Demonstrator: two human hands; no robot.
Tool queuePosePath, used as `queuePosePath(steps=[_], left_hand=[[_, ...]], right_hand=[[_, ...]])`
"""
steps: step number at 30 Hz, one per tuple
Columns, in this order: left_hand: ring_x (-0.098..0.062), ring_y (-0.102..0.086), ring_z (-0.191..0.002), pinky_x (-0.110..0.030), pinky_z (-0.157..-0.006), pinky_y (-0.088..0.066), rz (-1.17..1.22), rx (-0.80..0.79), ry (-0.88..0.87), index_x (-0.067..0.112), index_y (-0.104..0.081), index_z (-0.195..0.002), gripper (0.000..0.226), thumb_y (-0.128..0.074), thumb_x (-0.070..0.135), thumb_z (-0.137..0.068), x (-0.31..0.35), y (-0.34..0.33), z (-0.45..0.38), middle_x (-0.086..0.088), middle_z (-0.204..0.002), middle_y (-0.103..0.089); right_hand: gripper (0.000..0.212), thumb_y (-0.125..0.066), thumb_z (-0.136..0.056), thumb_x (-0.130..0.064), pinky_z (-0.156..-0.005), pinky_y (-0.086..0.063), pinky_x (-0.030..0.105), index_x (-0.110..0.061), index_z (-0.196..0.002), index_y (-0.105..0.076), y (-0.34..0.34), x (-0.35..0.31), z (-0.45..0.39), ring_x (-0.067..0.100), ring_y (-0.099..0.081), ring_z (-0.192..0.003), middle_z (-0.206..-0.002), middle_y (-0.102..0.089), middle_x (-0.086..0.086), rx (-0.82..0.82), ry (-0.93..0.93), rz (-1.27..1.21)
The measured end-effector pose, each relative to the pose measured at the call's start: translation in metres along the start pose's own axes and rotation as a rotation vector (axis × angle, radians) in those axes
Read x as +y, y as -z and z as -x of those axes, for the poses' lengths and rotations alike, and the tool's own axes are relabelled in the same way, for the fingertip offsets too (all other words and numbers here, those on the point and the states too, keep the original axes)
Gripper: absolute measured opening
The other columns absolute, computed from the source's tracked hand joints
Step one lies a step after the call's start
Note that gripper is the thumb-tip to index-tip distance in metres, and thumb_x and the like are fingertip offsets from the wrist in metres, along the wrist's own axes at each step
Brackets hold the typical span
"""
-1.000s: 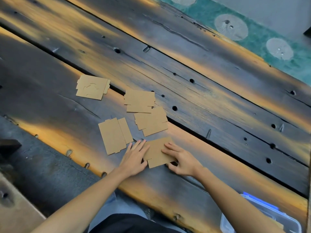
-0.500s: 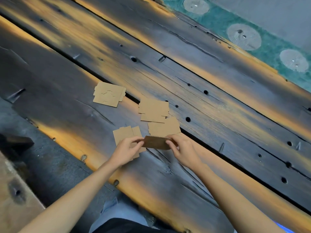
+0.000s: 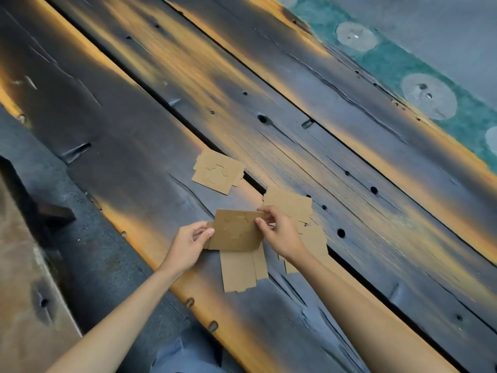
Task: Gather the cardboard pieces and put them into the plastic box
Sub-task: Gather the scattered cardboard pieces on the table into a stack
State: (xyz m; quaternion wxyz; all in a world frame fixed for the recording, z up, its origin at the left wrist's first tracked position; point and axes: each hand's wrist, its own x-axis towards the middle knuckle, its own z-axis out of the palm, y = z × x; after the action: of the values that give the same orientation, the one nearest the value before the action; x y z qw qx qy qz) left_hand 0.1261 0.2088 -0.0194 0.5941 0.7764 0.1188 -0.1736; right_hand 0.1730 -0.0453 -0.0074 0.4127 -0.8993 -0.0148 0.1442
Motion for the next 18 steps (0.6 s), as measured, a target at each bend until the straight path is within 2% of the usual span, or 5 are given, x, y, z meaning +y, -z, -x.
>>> queuePosePath(steps=[2,6,9,13,18], left_hand=[[-0.014,-0.071,-0.107,-0.042,-0.100,-0.054,-0.007,0.055,0.027,0.015,-0.073,-0.115,0.021,-0.060,0.021,-0.100,-0.006,0.019,-0.009,0.001,-0.111,-0.078],[-0.006,-0.070,-0.086,-0.037,-0.086,-0.053,0.050,0.141,0.075,0.026,-0.075,-0.094,0.019,-0.059,0.017,-0.100,-0.015,0.054,-0.028,0.006,-0.094,-0.080],[-0.006,-0.075,-0.090,-0.022,-0.079,-0.057,0.139,0.190,0.098,0.037,-0.077,-0.093,0.034,-0.056,0.011,-0.101,-0.017,0.074,-0.039,0.010,-0.095,-0.081],[-0.014,-0.076,-0.094,-0.043,-0.090,-0.058,0.231,0.217,0.159,0.027,-0.076,-0.099,0.027,-0.054,0.011,-0.102,-0.022,0.097,-0.054,0.003,-0.098,-0.081],[-0.013,-0.076,-0.092,-0.044,-0.091,-0.058,0.268,0.229,0.200,0.023,-0.074,-0.099,0.023,-0.054,0.012,-0.102,-0.023,0.113,-0.066,0.004,-0.097,-0.081]], right_hand=[[0.025,-0.060,-0.098,-0.023,-0.085,-0.055,0.027,-0.019,-0.122,-0.065,-0.007,-0.010,-0.021,0.011,-0.066,-0.096,-0.099,-0.071,-0.003,0.021,-0.093,-0.120],[0.017,-0.057,-0.099,-0.019,-0.080,-0.055,0.032,-0.017,-0.112,-0.067,-0.022,-0.024,-0.066,0.017,-0.067,-0.084,-0.092,-0.073,0.002,0.090,-0.347,-0.277],[0.023,-0.052,-0.100,-0.012,-0.057,-0.046,0.029,-0.016,-0.083,-0.068,-0.031,-0.033,-0.096,0.017,-0.053,-0.060,-0.071,-0.065,0.003,0.129,-0.520,-0.480],[0.013,-0.055,-0.101,-0.011,-0.044,-0.038,0.021,-0.010,-0.095,-0.067,-0.044,-0.040,-0.130,0.013,-0.042,-0.050,-0.067,-0.060,0.004,0.168,-0.727,-0.684],[0.016,-0.069,-0.096,-0.022,-0.045,-0.045,0.019,-0.006,-0.094,-0.069,-0.061,-0.047,-0.160,0.010,-0.045,-0.046,-0.072,-0.065,0.003,0.185,-0.868,-0.709]])
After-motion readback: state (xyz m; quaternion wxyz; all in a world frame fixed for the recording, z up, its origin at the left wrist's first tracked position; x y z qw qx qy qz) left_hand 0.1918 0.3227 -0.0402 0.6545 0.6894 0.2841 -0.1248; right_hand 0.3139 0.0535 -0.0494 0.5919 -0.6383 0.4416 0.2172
